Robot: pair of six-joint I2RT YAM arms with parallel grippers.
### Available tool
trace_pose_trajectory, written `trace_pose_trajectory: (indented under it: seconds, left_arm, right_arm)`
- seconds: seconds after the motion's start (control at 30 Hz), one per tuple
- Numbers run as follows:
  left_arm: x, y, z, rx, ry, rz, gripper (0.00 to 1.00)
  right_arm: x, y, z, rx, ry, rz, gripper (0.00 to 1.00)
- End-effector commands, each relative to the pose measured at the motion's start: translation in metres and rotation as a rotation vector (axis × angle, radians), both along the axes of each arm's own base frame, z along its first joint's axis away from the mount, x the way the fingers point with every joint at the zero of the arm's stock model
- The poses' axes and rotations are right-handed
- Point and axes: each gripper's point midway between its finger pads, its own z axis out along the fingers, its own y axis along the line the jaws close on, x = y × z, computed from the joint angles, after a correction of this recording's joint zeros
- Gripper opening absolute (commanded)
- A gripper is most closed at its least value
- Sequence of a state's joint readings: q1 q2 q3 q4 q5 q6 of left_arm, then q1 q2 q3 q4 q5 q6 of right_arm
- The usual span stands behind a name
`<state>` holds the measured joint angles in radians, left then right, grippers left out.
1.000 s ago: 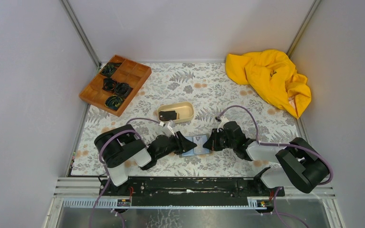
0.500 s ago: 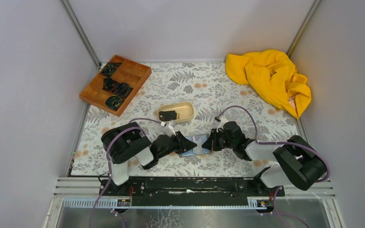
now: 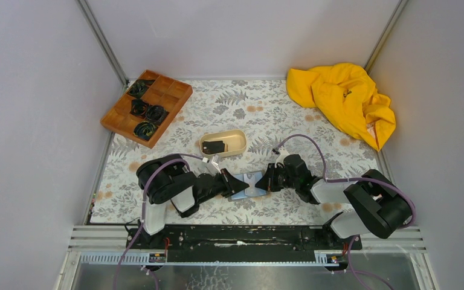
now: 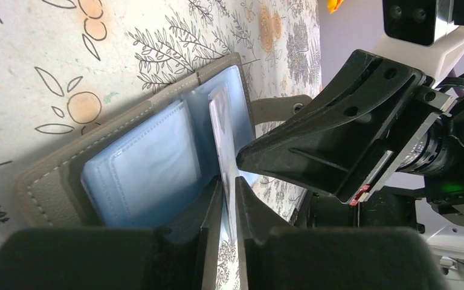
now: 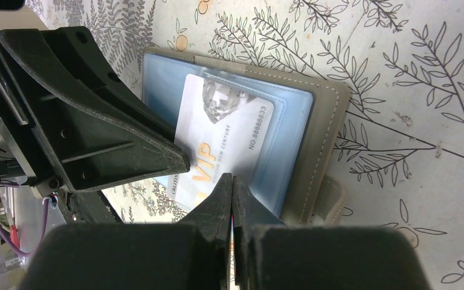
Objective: Take the credit cards out of the card holder
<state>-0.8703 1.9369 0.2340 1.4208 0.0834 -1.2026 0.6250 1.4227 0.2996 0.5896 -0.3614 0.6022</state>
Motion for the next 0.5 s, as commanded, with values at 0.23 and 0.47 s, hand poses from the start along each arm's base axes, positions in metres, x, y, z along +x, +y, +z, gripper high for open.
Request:
trace_pose_trajectory:
  seconds: [0.23,0.47]
  left_arm:
    - [-0.006,-0.005,0.028,-0.096,-0.059,-0.045,0.06]
    - [-0.006,0.007,0.027,-0.089,-0.058,-0.019,0.03]
  right_arm:
    - [-0.014,-0.015,-0.025,-0.078,0.069,-0.004,0.0]
    - [-0.014,-0.015,-0.026,-0.082,0.07,-0.006,0.0]
